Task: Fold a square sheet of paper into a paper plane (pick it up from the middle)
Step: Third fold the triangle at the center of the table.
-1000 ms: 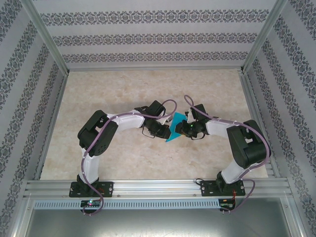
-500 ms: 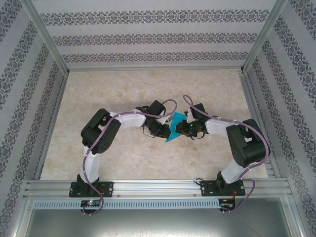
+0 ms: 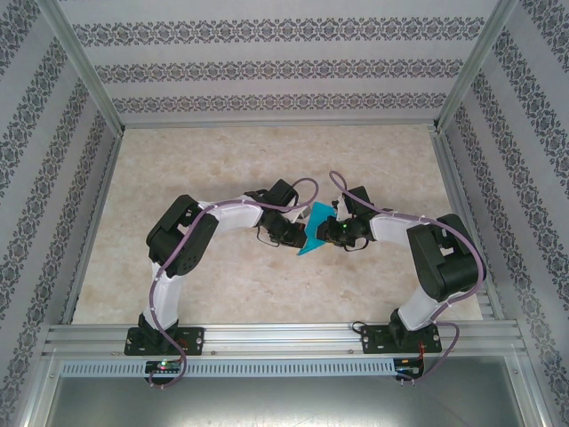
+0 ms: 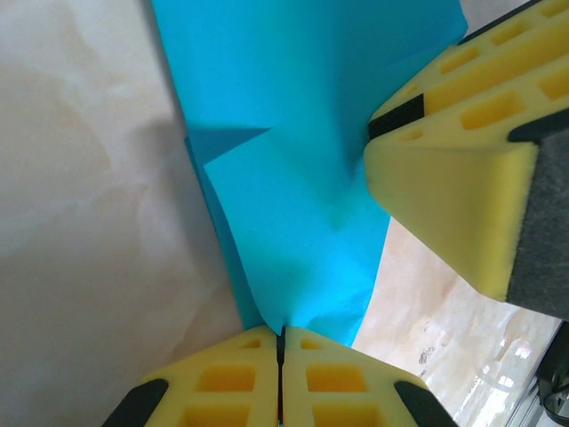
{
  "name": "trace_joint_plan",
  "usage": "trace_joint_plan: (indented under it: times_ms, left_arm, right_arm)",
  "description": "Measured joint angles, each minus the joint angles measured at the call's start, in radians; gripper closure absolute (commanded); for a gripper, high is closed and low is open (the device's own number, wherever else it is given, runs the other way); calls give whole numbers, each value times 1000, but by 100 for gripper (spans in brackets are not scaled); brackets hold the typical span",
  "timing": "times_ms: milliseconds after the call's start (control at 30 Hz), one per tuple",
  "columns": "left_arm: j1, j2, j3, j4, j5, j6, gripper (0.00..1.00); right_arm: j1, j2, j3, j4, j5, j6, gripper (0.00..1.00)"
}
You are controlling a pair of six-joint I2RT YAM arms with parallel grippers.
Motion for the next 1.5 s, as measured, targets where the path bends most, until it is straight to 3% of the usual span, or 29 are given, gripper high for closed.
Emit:
trace_joint_plan:
  times_ms: [1333,1500]
  left_arm:
    - [2,8,7,-11,-8,53,89]
    - [2,8,7,-11,-8,58,89]
  right_arm:
    - [0,-43,-8,-25,16,-12,76]
    - [0,-88,-39,19,-12,29,80]
